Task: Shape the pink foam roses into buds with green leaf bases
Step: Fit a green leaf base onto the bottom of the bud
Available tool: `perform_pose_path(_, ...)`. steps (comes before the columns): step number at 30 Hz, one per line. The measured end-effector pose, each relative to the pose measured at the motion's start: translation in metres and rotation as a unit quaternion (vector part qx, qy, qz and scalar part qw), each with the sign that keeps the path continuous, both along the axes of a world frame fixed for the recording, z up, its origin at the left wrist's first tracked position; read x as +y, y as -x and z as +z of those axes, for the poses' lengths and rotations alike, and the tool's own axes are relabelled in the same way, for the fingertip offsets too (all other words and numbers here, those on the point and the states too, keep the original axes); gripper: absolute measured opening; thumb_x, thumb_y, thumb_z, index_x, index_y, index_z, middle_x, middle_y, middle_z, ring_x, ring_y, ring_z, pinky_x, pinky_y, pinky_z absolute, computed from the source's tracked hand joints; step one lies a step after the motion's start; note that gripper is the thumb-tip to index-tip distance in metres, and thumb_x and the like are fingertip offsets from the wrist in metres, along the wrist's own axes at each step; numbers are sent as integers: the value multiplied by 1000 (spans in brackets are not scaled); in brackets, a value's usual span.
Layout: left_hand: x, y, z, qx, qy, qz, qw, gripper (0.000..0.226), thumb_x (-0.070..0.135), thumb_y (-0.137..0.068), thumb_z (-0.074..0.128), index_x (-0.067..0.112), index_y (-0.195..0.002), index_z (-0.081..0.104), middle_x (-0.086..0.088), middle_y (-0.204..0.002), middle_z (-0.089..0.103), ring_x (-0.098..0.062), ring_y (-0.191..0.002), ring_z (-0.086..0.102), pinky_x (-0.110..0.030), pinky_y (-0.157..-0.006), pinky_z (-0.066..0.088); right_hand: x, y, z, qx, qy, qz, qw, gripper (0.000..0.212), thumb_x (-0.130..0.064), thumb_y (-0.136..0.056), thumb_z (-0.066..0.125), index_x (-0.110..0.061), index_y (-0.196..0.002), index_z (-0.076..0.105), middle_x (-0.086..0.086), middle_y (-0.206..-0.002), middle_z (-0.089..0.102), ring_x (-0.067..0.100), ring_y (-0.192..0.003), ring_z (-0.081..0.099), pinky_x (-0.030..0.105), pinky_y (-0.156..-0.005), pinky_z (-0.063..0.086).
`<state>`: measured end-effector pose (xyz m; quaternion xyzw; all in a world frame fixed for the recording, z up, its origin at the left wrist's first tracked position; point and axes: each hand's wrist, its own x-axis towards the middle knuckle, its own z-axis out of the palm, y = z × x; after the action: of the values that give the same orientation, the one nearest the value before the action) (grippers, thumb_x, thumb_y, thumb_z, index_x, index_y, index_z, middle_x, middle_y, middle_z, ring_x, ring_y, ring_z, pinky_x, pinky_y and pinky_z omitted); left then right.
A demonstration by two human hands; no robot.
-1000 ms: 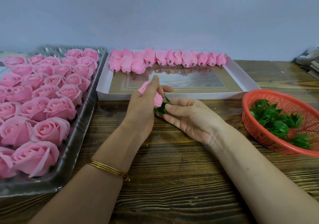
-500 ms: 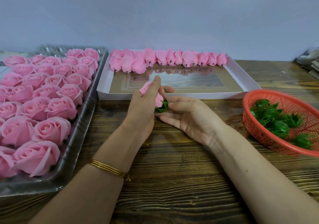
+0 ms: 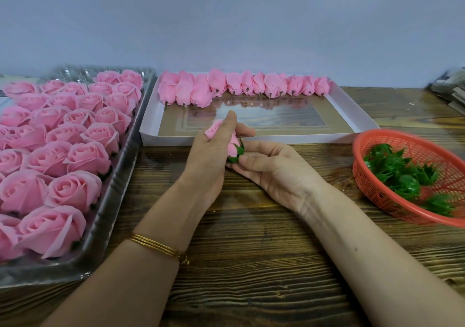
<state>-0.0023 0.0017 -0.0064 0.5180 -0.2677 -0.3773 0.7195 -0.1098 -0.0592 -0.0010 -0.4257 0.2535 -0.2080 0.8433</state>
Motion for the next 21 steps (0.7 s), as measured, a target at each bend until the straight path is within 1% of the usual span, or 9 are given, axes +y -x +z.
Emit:
perform_pose_path(3, 0, 1, 0, 3, -6, 7, 1000, 34, 37, -99, 52, 18, -76, 70, -1, -85, 74, -10, -78, 69, -21, -68, 53, 0, 0, -1, -1, 6, -8, 1000, 30, 21, -85, 49, 12, -112, 60, 19, -93, 70, 24, -89, 68, 28, -85, 57)
perform_pose_path(7, -1, 1, 0, -1, -13, 9, 1000, 34, 37, -99, 53, 17, -78, 71, -1, -85, 74, -14, -81, 71, -27, -73, 54, 3, -1, -2, 1, 39, -26, 999, 29, 23, -82, 52, 9, -105, 64, 18, -88, 72, 24, -86, 70, 32, -91, 55)
perform_pose_path(9, -1, 1, 0, -1, -11, 11, 1000, 35, 36, -99, 53, 19, -73, 70, -1, -83, 74, -16, -80, 71, -29, -75, 54, 4, -2, -3, 4, 58, -38, 998, 30, 23, -80, 55, 7, -102, 66, 17, -86, 72, 23, -83, 70, 32, -90, 55)
perform_pose_path(11, -1, 1, 0, -2, -12, 8, 1000, 42, 36, -99, 53, 22, -65, 71, -3, -81, 74, -17, -79, 71, -32, -77, 57, 6, -2, -4, 11, 77, -49, 996, 30, 23, -78, 57, 4, -98, 68, 16, -84, 73, 22, -81, 70, 29, -86, 57)
perform_pose_path(14, -3, 1, -1, 8, -7, 9, 1000, 48, 35, -99, 52, 22, -57, 69, -5, -80, 73, -18, -78, 70, -34, -77, 56, 6, -2, -4, 17, 89, -59, 994, 30, 23, -77, 59, 4, -99, 68, 17, -86, 72, 23, -82, 69, 28, -84, 58)
perform_pose_path(18, -3, -1, -2, 15, 0, 8, 1000, 48, 34, -100, 52, 22, -55, 65, -4, -81, 72, -17, -79, 69, -33, -76, 53, 7, -4, -4, 13, 74, -68, 995, 29, 24, -78, 57, 9, -103, 63, 15, -89, 71, 24, -85, 68, 31, -88, 56)
perform_pose_path(21, -2, -1, -1, 15, 1, -1, 1000, 49, 35, -100, 51, 22, -55, 66, -1, -81, 73, -13, -78, 69, -28, -73, 54, 6, -4, -3, -16, 28, -55, 998, 28, 23, -81, 54, 11, -105, 62, 14, -87, 73, 21, -81, 71, 31, -86, 57)
